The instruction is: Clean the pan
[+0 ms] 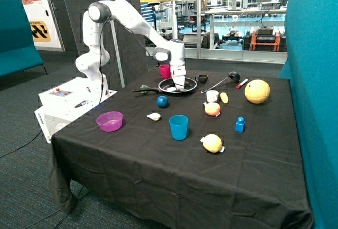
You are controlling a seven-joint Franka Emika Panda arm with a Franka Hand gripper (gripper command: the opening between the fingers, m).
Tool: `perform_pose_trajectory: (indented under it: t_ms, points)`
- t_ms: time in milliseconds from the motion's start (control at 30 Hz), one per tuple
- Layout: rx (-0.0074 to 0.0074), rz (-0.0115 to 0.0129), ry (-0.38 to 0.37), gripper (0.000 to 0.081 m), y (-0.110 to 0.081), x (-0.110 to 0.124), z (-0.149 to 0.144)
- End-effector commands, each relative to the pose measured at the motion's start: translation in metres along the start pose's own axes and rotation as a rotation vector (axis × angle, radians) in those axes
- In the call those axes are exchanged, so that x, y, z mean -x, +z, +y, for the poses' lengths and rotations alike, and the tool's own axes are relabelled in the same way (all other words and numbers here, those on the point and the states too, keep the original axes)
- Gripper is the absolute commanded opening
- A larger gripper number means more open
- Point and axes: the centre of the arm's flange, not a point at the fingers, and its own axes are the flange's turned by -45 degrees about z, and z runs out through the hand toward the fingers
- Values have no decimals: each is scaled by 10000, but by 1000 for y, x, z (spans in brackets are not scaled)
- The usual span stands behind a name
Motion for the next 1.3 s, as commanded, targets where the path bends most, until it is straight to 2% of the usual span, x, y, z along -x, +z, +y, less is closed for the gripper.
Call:
perform_pose_trajectory:
  t_ms: [0, 667, 900, 1267]
  points:
    - [15, 50, -140, 0, 4, 10, -11]
    - [17, 50, -733, 0, 7, -4, -49]
    - [17, 50, -802, 0, 0, -11, -52]
    - [17, 50, -741, 0, -22, -15, -42]
